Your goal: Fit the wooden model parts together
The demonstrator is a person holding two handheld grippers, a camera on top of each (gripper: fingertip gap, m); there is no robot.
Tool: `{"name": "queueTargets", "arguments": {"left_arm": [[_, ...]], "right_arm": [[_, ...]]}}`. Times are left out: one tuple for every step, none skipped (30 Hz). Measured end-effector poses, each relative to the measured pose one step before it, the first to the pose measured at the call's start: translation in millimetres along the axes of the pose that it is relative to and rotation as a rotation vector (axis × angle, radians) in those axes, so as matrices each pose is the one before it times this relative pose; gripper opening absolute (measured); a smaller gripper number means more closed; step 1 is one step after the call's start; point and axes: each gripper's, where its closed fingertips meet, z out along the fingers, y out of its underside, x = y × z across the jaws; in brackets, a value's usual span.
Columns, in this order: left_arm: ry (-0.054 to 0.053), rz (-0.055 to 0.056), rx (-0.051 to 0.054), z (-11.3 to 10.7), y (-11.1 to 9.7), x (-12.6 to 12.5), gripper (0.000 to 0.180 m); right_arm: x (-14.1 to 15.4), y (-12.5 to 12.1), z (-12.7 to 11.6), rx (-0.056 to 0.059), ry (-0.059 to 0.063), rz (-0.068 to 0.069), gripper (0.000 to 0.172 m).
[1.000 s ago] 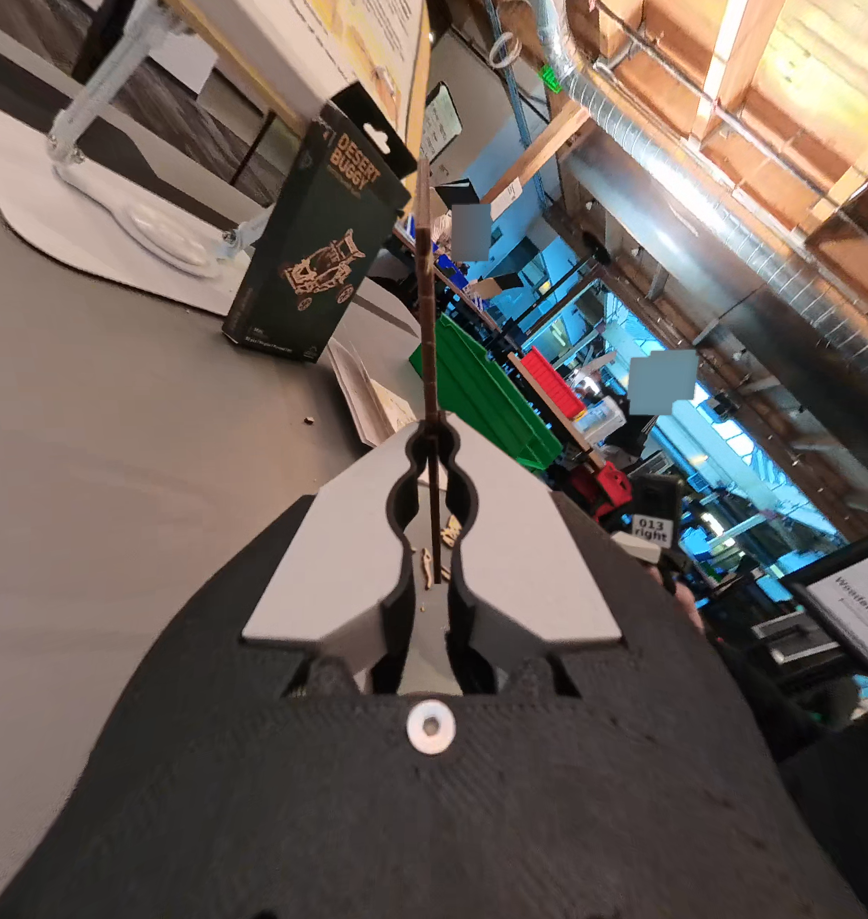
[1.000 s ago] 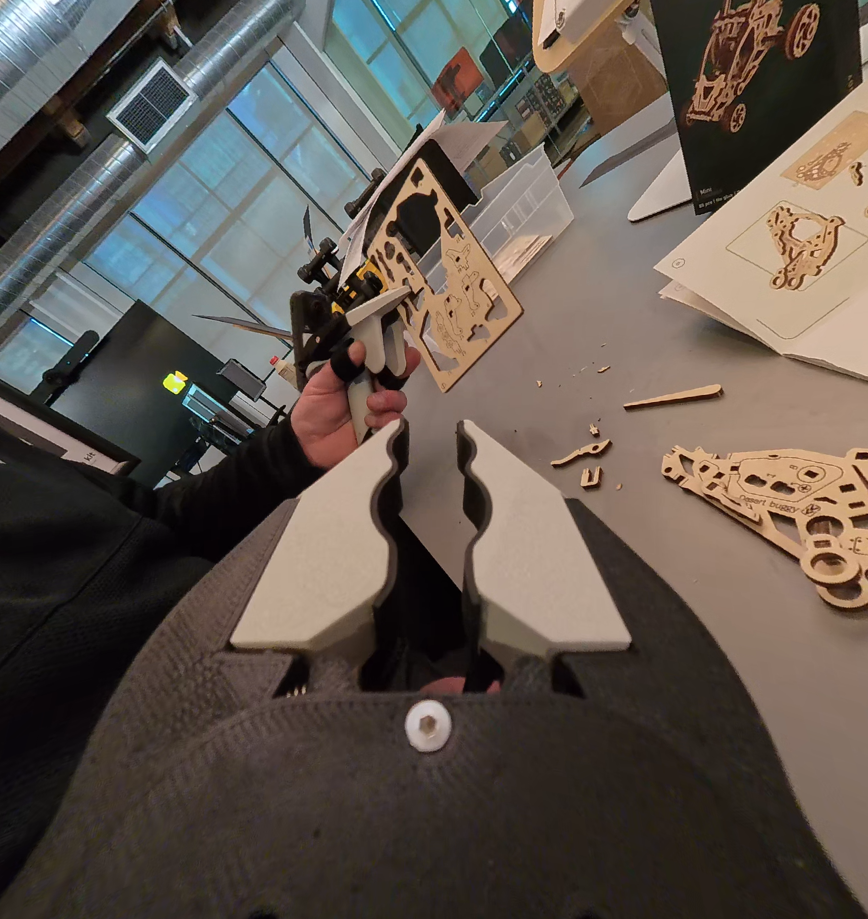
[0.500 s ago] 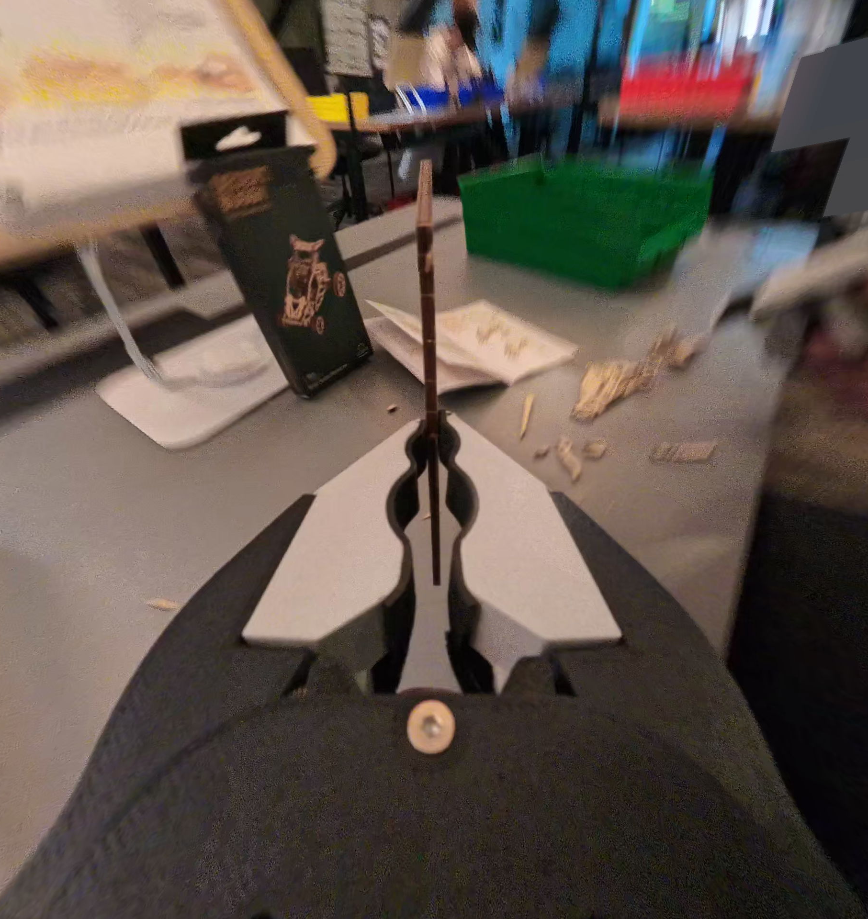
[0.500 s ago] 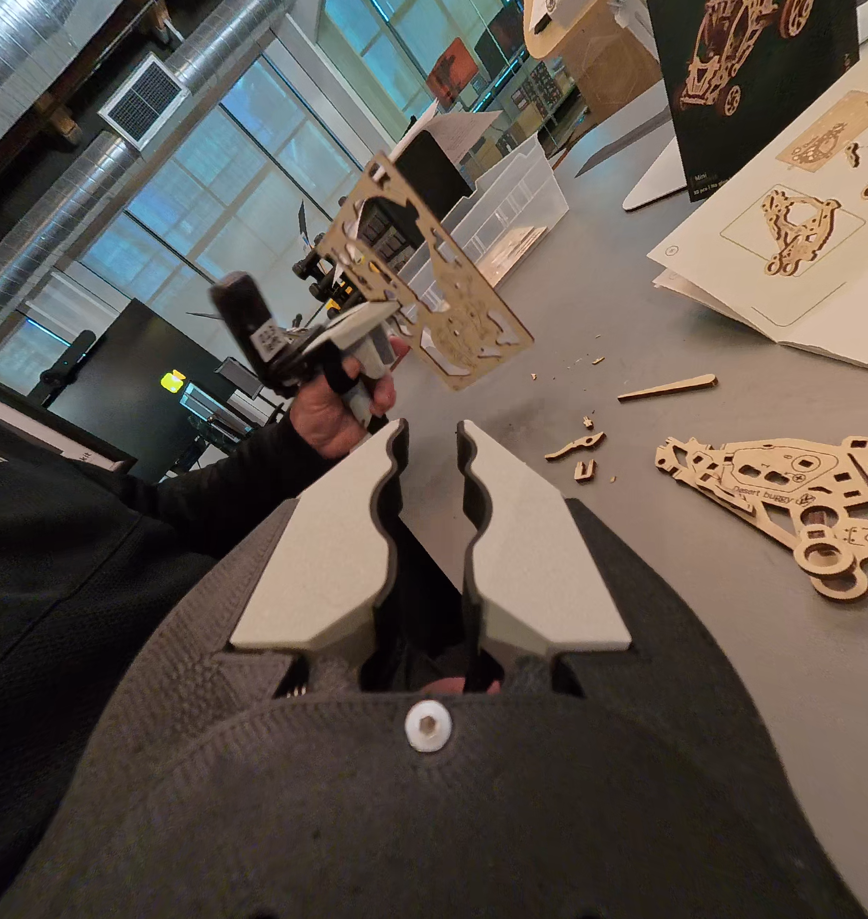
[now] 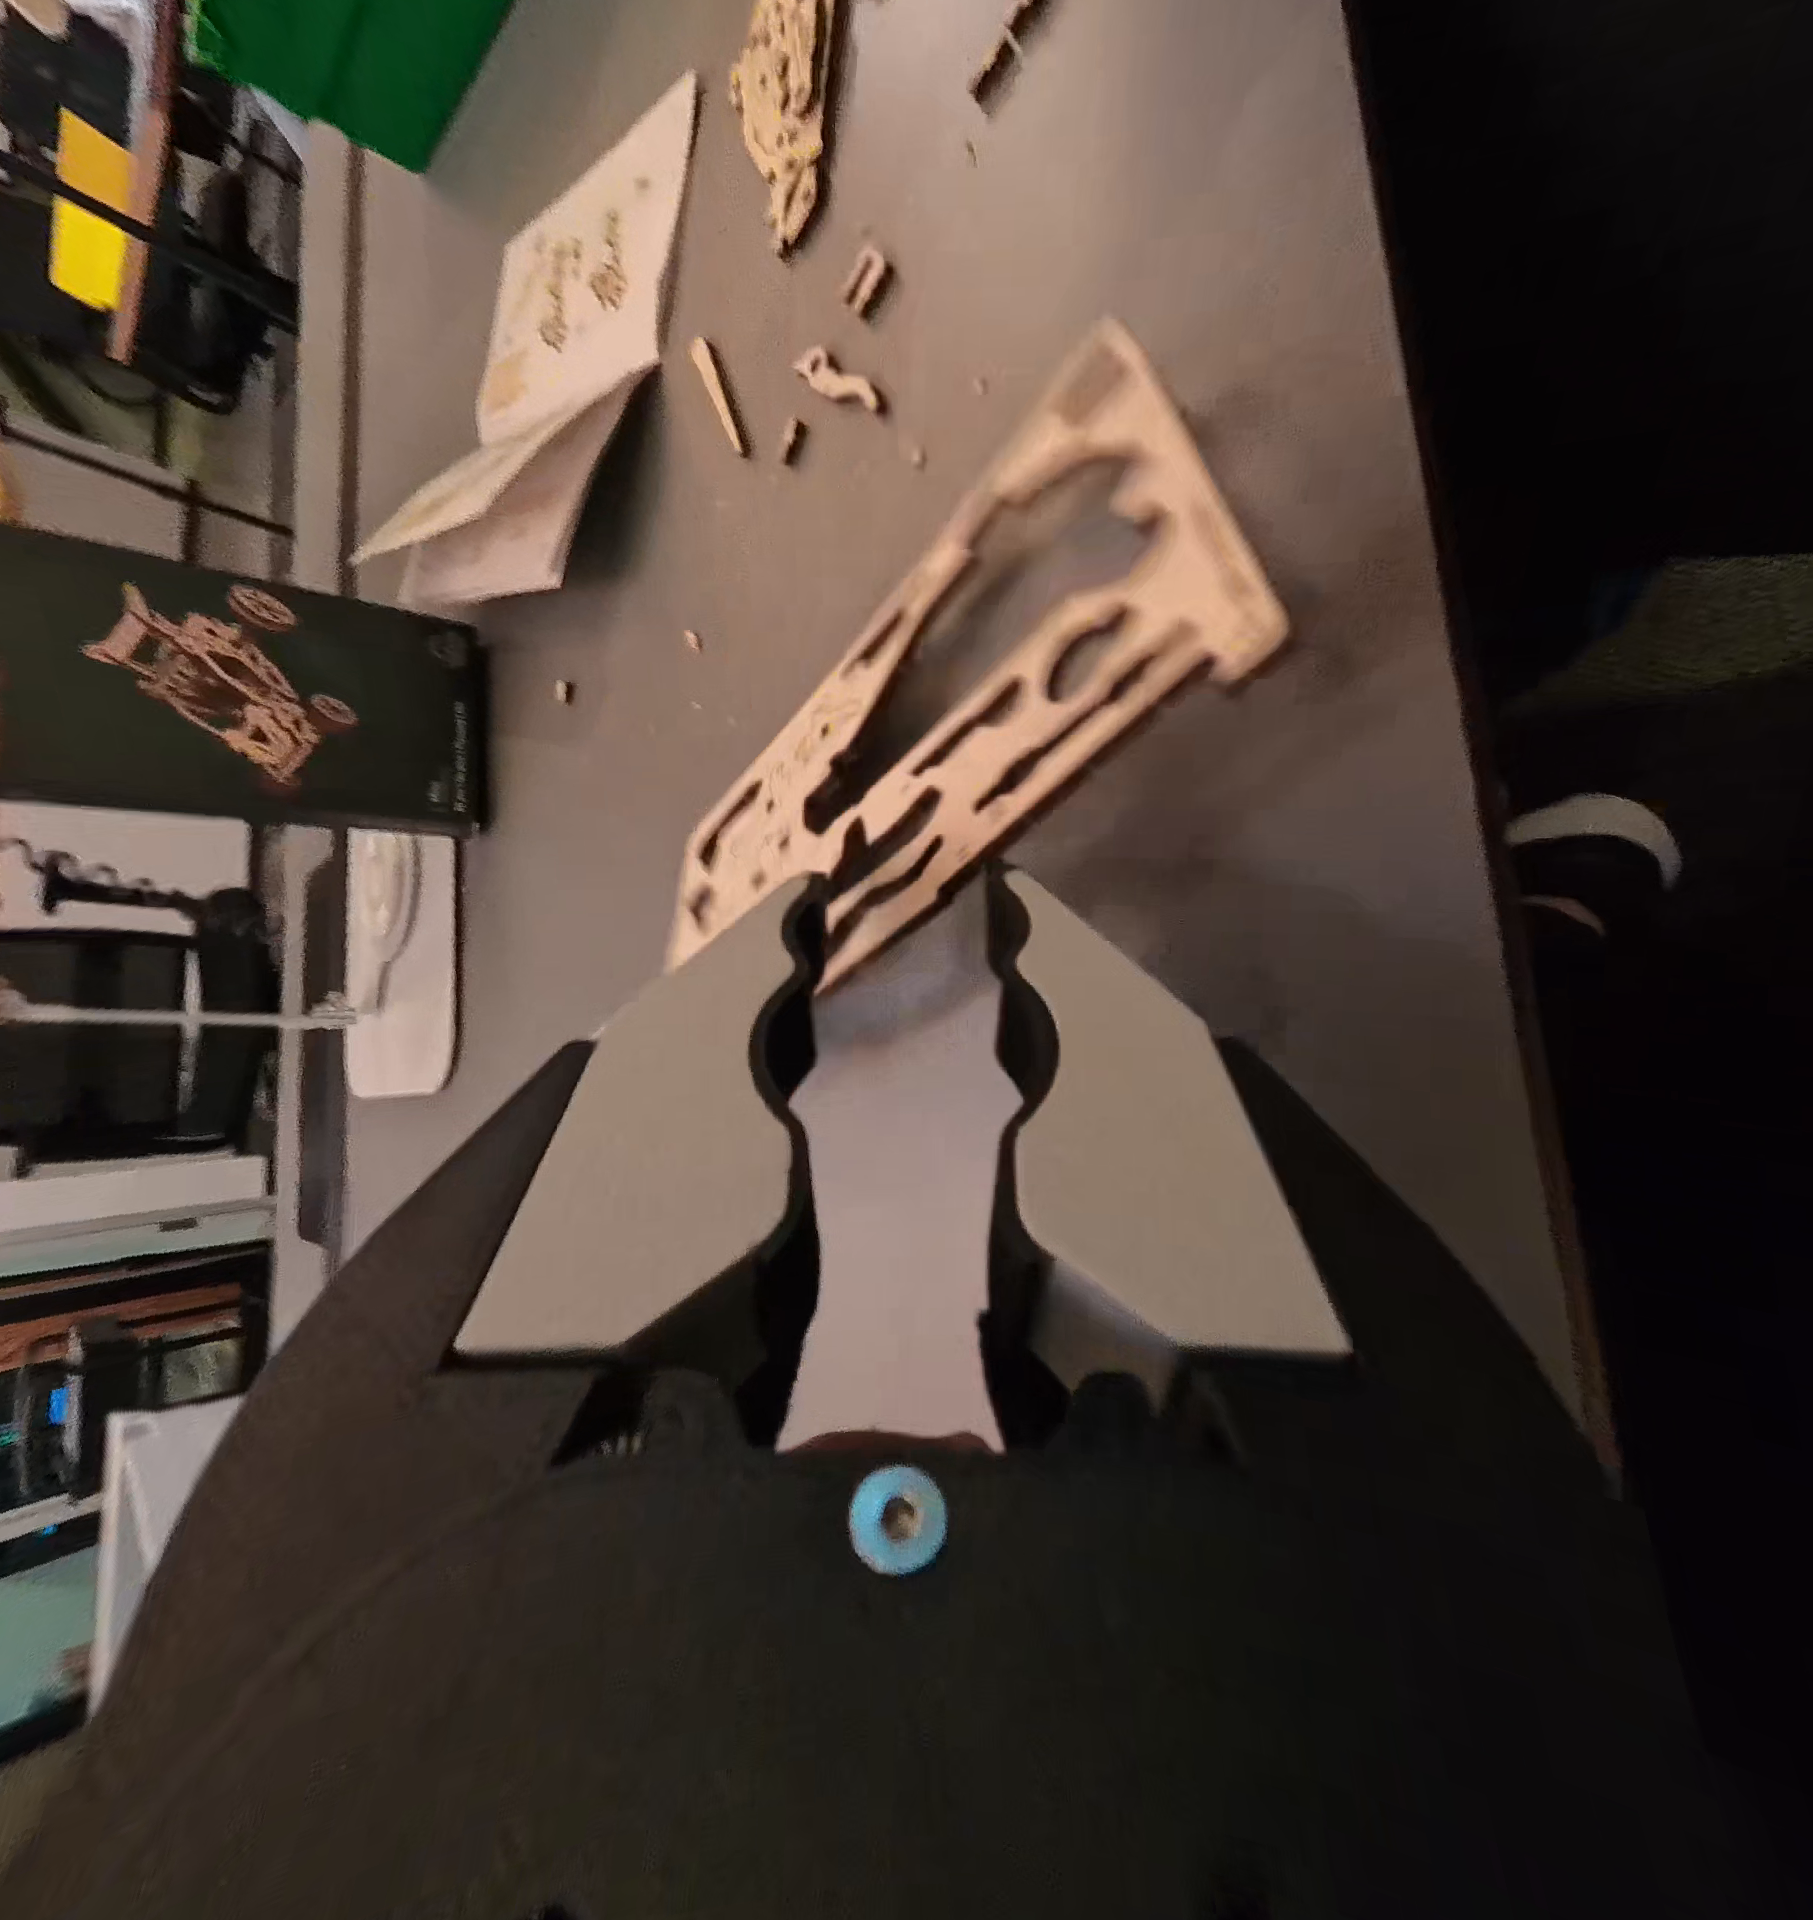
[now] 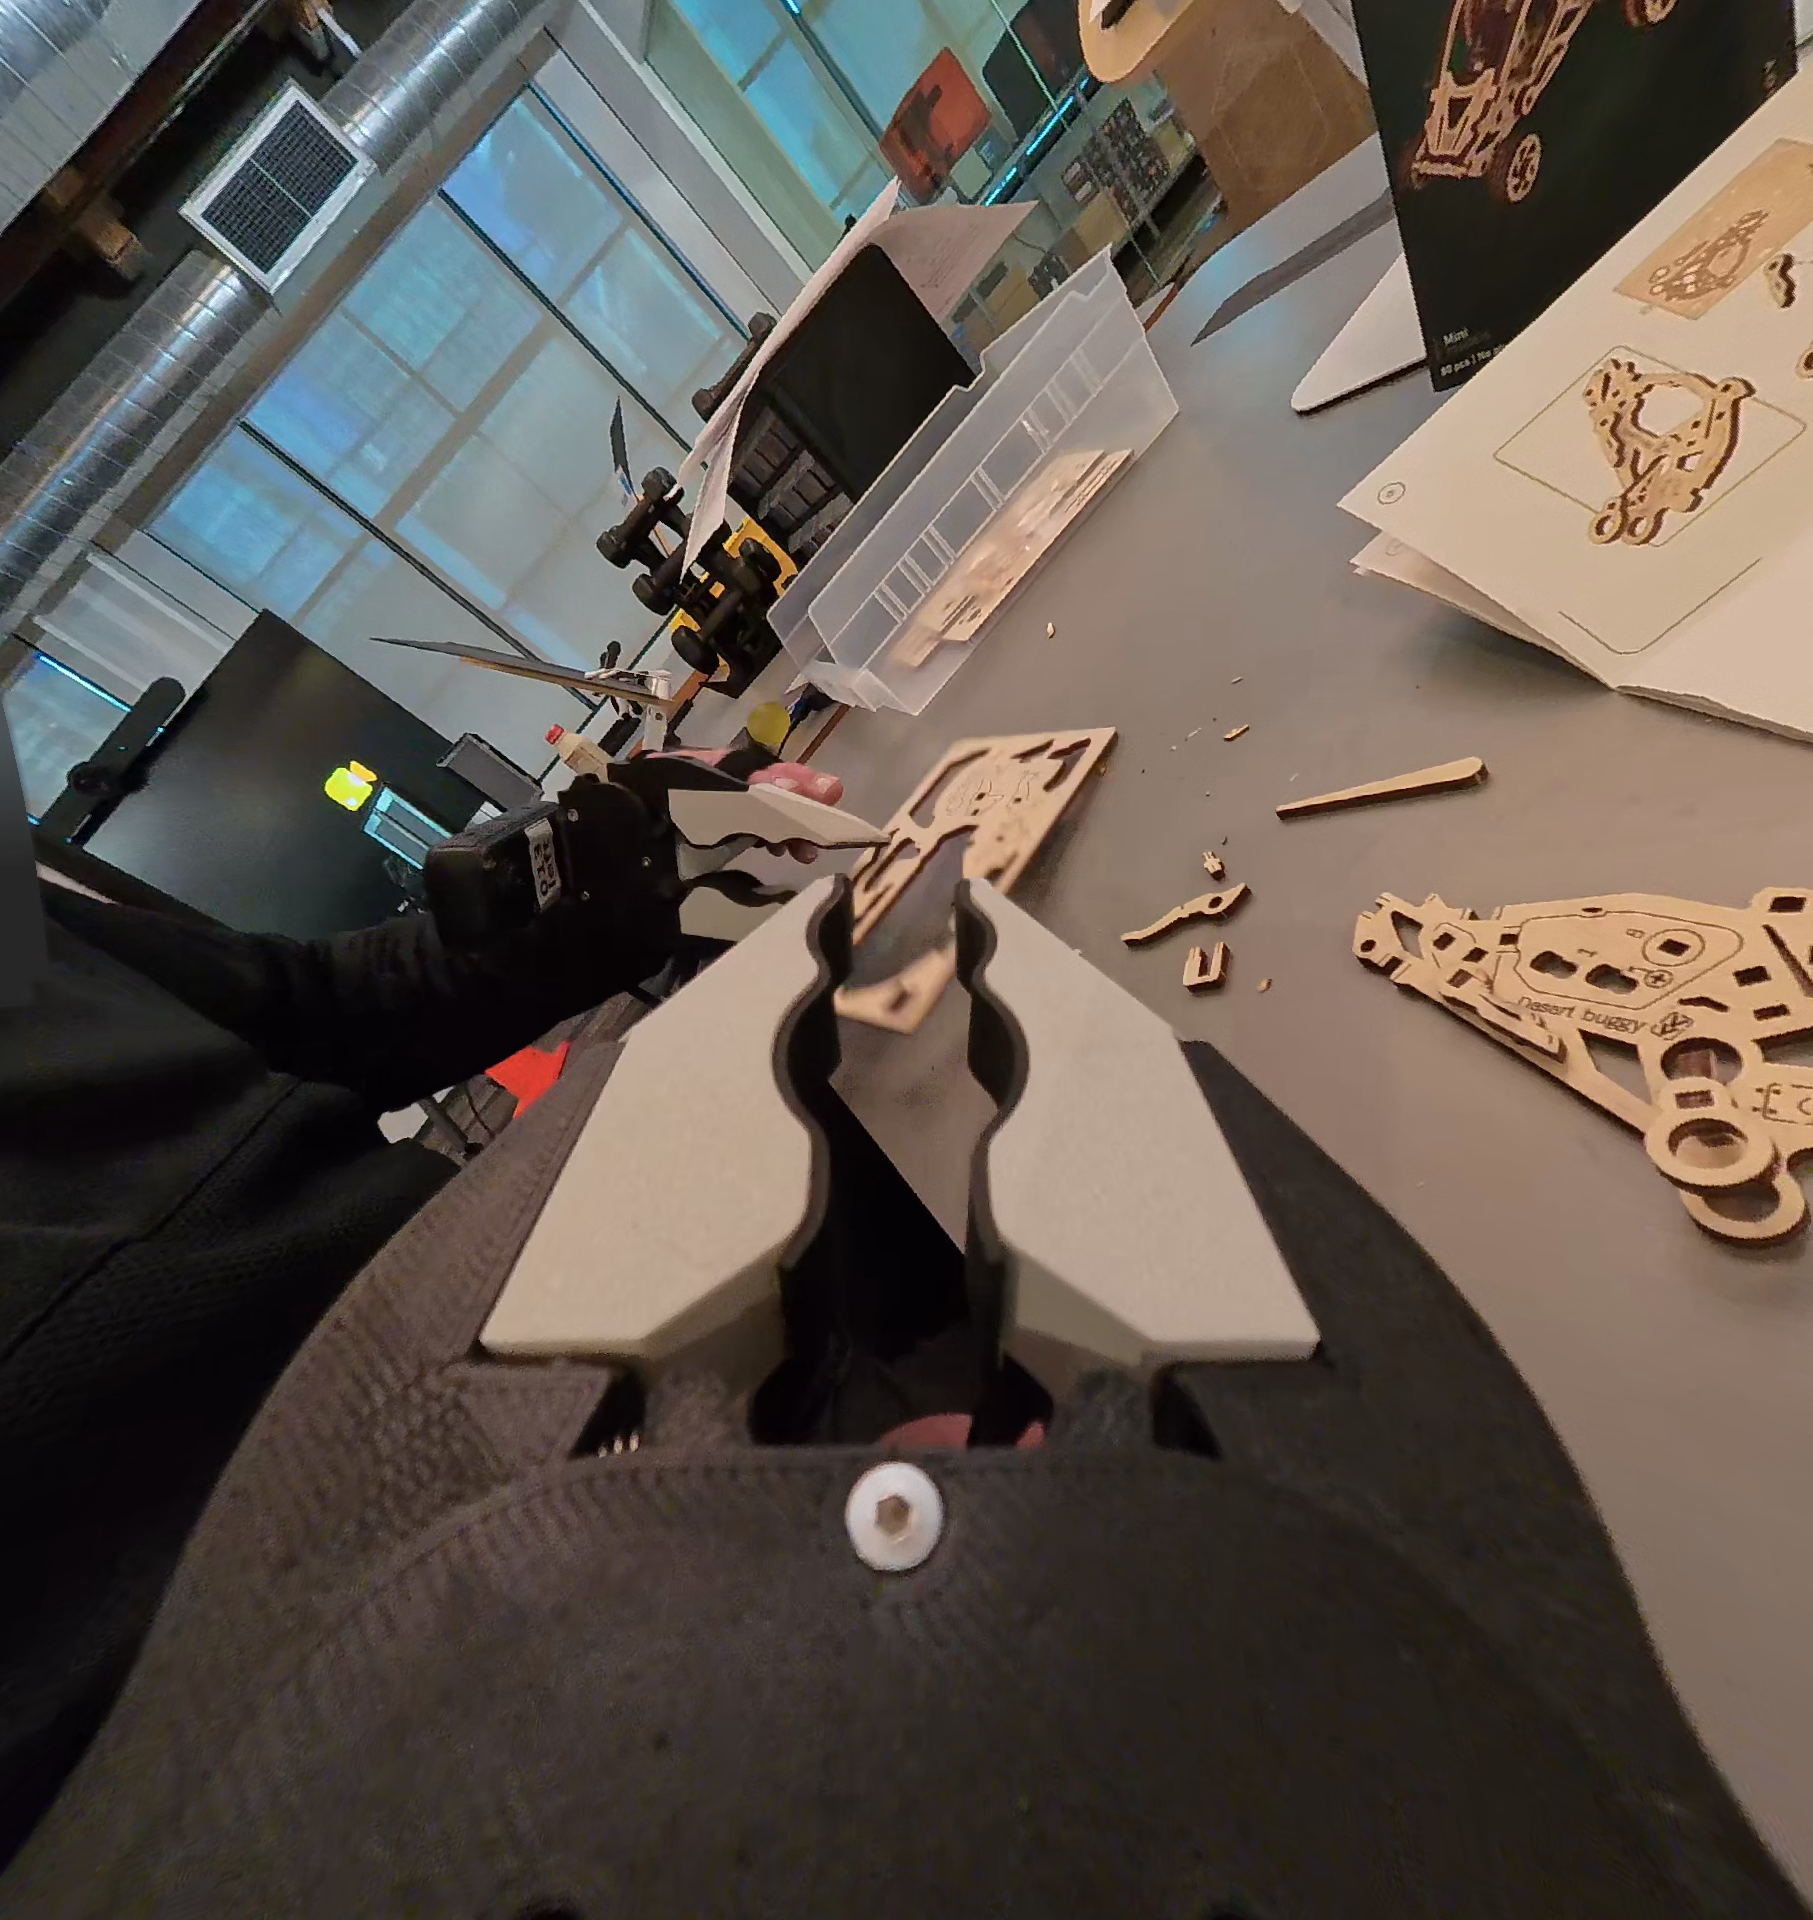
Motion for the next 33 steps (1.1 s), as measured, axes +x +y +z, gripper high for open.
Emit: {"name": "queueTargets", "arguments": {"left_arm": [[0.0221,-0.0292,-0.008,-2.23,4.79,3.74,0.036],[0.0239,-0.0254,-0.0117,-2.43,5.46,4.25,0.04],[0.0178,-0.0253,-0.0161,-2.35,6.36,3.57,0.041],[0.0124,-0.0375,-0.0135,-2.43,6.25,2.38,0.041],[-0.0037,-0.0462,-0.0029,-3.14,4.83,-0.36,0.041],[-0.0043,-0.0488,-0.0061,-3.15,4.92,-1.04,0.042],[-0.0145,-0.0482,-0.0129,-2.65,4.61,-2.54,0.042],[-0.0086,-0.0466,0.0015,-2.34,0.76,-1.17,0.042],[-0.0079,-0.0511,0.0141,-1.63,-3.2,-0.7,0.042],[-0.0068,-0.0582,0.0071,-0.13,-3.87,-0.36,0.042],[0.0168,-0.061,0.0115,1.26,-5.39,3.67,0.043],[0.0135,-0.0646,0.0142,1.95,-6.58,3.42,0.046],[-0.0306,-0.0689,0.0016,2.78,-4.91,-3.16,0.045],[-0.0459,-0.0645,-0.019,3.53,-1.24,-5.23,0.046],[-0.0132,-0.0577,-0.0228,3.58,-0.54,0.2,0.051],[-0.0078,-0.0539,-0.0104,2.32,-2.84,1.31,0.052],[-0.0189,-0.0473,0.0016,1.28,-4.38,-0.26,0.053],[-0.0021,-0.0336,0.0031,1.3,-3.56,1.62,0.056],[0.0047,-0.03,-0.0099,2.02,-0.38,1.3,0.058],[-0.0057,-0.0348,-0.0326,3.25,4.28,-1.64,0.061],[0.0058,-0.0341,-0.0359,3.97,5.81,-0.84,0.069],[0.0089,-0.0306,-0.0166,3.46,4.17,-0.23,0.072],[-0.0009,-0.0297,-0.0099,2.53,3.48,-1.45,0.072],[0.0006,-0.024,-0.0124,1.94,3.11,-0.87,0.072],[0.0096,-0.0145,-0.0008,1.27,0.76,0.92,0.072],[-0.0006,-0.0133,0.0022,0.68,0.3,-0.68,0.073],[-0.0017,-0.0115,0.0053,0.31,0.01,-1.26,0.073],[0.0018,-0.0079,0.0051,0.13,0.04,-1.22,0.072],[-0.0053,-0.0121,0.0056,-0.16,0.26,-2.75,0.07],[-0.0069,-0.0188,0.0039,-0.5,0.52,-3.34,0.068],[-0.0014,-0.0168,0.0027,-0.62,0.39,-2.54,0.066],[-0.0092,-0.0065,0.0026,-0.91,0.43,-3.21,0.063],[-0.0109,-0.0029,0.0008,-0.79,0.17,-3.37,0.063]], "right_arm": [[0.06,0.5,0.6,-0.0019,-0.0012,0.0004,0.017],[0.07,0.34,0.46,-0.0017,-0.0005,-0.0001,0.017],[0.27,0.45,0.44,-0.002,0.0005,-0.0002,0.017],[0.44,0.46,0.34,-0.0016,0.0003,0.0005,0.017],[0.39,0.33,0.21,-0.0005,-0.0005,0.0016,0.017],[0.32,0.24,0.3,-0.0002,-0.0008,0.0026,0.017],[0.15,0.29,0.34,-0.0006,-0.0005,0.0015,0.017],[0.1,0.52,0.41,-0.0016,-0.0005,0.0007,0.017],[-0.02,0.5,0.51,-0.0021,-0.0009,0.0005,0.017],[0.04,0.64,0.58,-0.0022,-0.0008,0.0003,0.017],[0.05,0.74,0.61,-0.0029,-0.0013,0.0008,0.017],[-0.11,0.74,0.67,-0.0031,-0.0016,0.0008,0.017],[-0.1,0.77,0.61,-0.0029,-0.0014,0.0002,0.017],[-0.24,0.57,0.54,-0.0026,-0.001,-0.0006,0.017],[-0.3,0.42,0.26,-0.0024,-0.0008,-0.0012,0.017],[-0.36,0.2,-0.06,-0.0017,0.0002,-0.0022,0.017],[-0.19,-0.06,-0.3,-0.0009,0.0009,-0.0026,0.017],[-0.18,-0.28,-0.42,0.0005,0.0007,-0.0024,0.017],[-0.2,-0.55,-0.57,0.0015,0.0,-0.0012,0.017],[0.03,-0.51,-0.44,0.0021,-0.0007,0.0002,0.017],[-0.06,-0.4,-0.35,0.0022,-0.001,0.0012,0.017],[-0.04,-0.17,-0.21,0.001,-0.0018,0.0019,0.017],[-0.1,0.3,0.06,-0.0005,-0.0021,0.0019,0.017],[0.0,0.79,0.36,-0.0026,-0.0017,0.0018,0.017],[0.17,0.84,0.37,-0.0034,-0.0009,0.0017,0.017],[0.23,0.83,0.38,-0.0024,-0.0006,0.0018,0.017],[0.08,0.54,0.31,-0.0012,-0.0008,0.0017,0.017],[0.06,0.15,0.13,-0.0004,-0.0011,0.0014,0.017],[0.18,-0.01,0.11,0.0004,-0.0007,0.0012,0.017],[0.22,-0.02,-0.02,0.0006,-0.0003,0.0015,0.017],[0.41,-0.07,-0.01,0.0008,0.0,0.0017,0.017],[0.3,0.05,-0.01,0.0006,-0.0001,0.0017,0.017],[0.45,0.08,-0.08,0.0006,0.0,0.0015,0.017]]}}
